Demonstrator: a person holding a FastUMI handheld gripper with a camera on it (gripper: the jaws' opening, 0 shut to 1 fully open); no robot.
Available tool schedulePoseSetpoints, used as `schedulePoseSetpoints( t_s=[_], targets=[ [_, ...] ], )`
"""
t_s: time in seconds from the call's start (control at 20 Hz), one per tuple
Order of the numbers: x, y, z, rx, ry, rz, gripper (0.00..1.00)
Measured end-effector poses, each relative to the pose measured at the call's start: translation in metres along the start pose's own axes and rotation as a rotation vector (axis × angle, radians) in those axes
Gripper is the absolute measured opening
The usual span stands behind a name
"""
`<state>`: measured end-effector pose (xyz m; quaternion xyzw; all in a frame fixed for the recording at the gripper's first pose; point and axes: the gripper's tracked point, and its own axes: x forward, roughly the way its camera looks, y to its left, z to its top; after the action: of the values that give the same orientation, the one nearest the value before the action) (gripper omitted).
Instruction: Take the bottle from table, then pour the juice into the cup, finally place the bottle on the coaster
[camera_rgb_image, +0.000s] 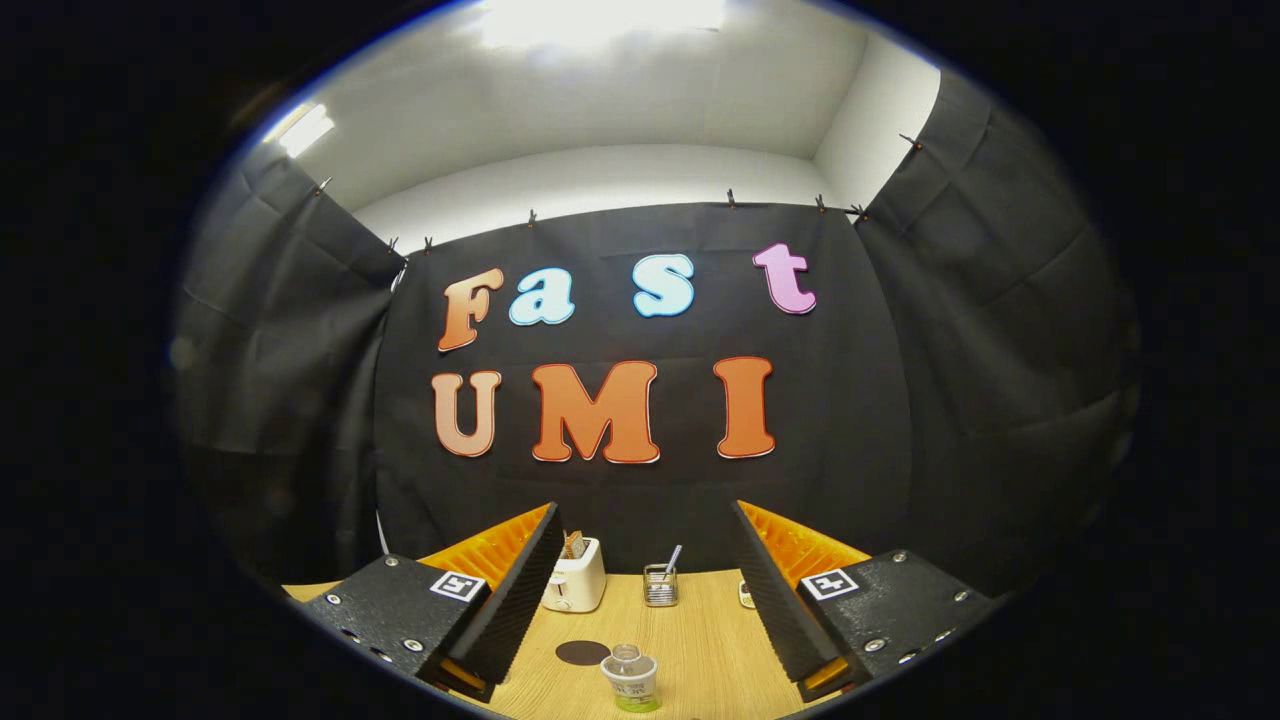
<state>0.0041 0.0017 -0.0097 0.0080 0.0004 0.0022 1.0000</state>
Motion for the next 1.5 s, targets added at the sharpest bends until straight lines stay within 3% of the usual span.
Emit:
schedulePoseSetpoints(
  t_s=[0.6,1.0,1.5],
  targets=[
    [0.002,0.028,-0.038,0.007,0.025,0.066,0.99],
    [0.009,0.039,-0.119,0.032,0.122,0.095,0.99],
    [0.021,0.029,-0.237,0.048,0.280,0.043,0.99]
  ],
)
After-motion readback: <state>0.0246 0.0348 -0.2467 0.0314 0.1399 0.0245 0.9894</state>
